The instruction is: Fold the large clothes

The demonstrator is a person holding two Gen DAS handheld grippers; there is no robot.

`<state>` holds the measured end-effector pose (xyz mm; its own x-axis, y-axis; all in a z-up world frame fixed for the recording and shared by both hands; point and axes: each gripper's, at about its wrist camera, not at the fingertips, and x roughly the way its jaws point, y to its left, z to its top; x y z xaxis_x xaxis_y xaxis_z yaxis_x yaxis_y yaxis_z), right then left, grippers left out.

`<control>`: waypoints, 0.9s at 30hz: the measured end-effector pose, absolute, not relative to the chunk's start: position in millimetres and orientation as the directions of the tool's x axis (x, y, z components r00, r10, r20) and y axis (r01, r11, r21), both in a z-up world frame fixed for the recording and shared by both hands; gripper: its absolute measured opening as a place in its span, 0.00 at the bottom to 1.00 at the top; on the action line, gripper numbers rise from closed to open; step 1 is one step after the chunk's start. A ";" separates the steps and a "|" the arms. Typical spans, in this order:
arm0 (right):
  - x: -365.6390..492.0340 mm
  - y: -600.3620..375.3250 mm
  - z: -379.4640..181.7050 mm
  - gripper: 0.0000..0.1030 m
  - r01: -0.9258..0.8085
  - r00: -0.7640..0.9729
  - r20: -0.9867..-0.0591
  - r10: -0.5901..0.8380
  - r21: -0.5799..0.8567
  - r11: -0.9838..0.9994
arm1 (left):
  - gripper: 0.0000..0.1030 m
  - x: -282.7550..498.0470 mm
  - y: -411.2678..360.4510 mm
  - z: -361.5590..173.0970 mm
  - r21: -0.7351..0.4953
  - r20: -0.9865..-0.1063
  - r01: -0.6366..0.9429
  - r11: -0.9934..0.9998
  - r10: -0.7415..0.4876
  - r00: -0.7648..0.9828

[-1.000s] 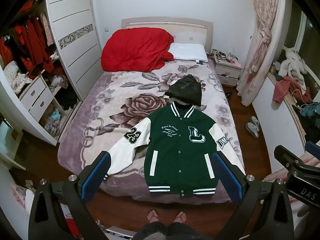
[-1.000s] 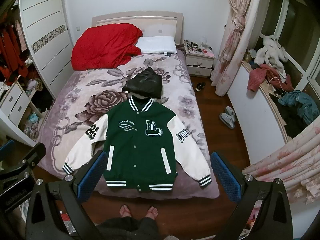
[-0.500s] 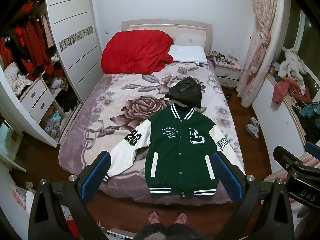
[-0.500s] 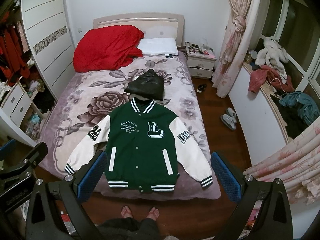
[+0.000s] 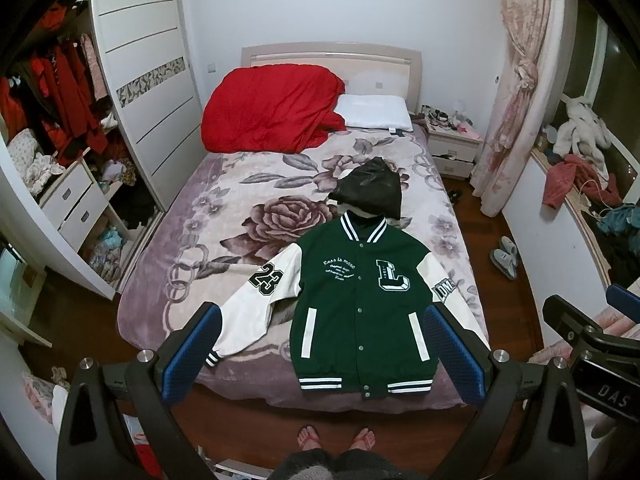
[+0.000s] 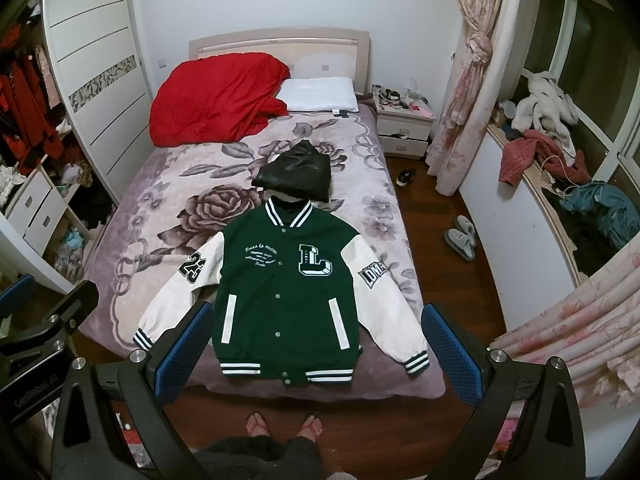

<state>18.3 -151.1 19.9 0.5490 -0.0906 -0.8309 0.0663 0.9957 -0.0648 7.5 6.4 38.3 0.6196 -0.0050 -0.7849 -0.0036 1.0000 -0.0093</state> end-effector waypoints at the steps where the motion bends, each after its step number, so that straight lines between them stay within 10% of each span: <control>1: 18.3 -150.4 20.7 1.00 0.066 0.549 -0.831 -0.091 -0.066 0.996 | 1.00 9.1 6.8 39.8 -0.010 -0.785 -0.004 1.000 -0.005 0.620; 27: 21.4 -151.5 33.1 1.00 0.065 0.555 -0.827 -0.087 -0.061 0.996 | 1.00 13.0 4.0 44.2 -0.006 -0.778 -0.005 1.000 -0.001 0.628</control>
